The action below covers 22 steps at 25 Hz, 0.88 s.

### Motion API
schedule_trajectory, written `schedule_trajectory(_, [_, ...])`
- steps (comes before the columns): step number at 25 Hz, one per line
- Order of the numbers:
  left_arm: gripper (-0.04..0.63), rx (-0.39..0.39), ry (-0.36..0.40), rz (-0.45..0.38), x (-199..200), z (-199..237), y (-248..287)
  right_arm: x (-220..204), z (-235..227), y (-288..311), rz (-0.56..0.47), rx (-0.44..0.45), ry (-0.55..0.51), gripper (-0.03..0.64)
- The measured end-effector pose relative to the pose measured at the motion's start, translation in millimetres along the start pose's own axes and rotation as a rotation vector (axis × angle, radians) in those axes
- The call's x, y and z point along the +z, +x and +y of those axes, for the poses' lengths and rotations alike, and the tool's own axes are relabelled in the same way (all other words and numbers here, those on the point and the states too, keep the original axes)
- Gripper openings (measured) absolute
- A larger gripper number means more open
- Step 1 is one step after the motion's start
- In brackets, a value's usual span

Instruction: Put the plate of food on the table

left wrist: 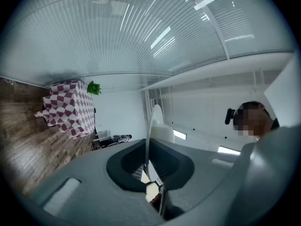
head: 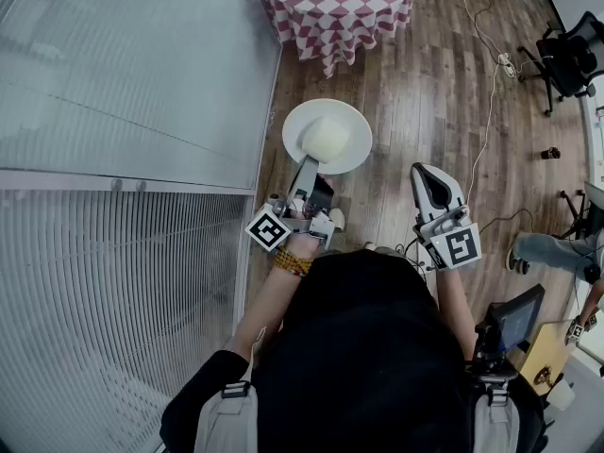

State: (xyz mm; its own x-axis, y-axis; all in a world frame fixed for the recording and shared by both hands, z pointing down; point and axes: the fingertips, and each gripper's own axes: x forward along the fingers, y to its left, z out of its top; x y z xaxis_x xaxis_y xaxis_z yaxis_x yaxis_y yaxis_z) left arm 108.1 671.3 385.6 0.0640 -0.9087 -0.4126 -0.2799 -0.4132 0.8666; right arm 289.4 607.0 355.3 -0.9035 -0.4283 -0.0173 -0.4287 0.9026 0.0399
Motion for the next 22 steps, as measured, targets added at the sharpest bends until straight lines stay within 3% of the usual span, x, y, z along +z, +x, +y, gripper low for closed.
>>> schedule_trajectory(3, [0.014, -0.007, -0.013, 0.009, 3.9, -4.8, 0.6, -2.4, 4.7, 9.8, 0.011, 0.014, 0.014, 0.009])
schedule_trajectory(8, [0.014, 0.021, 0.032, 0.054, 23.2, 15.5, -10.1, -7.2, 30.7, 47.1, 0.003, 0.094, 0.070, 0.015])
schedule_trajectory(11, [0.014, 0.033, -0.001, 0.043, 31.0, 18.4, -8.1, -5.4, 30.4, 54.2, 0.009, 0.101, 0.076, 0.015])
schedule_trajectory(16, [0.014, 0.031, 0.040, 0.084, 23.1, 20.5, 10.0, -8.1, 8.4, 49.5, 0.001, 0.083, 0.083, 0.014])
schedule_trajectory(22, [0.014, 0.032, 0.036, 0.095, 49.2, 74.1, 81.6, -39.0, -48.6, 119.7, 0.008, 0.097, 0.136, 0.014])
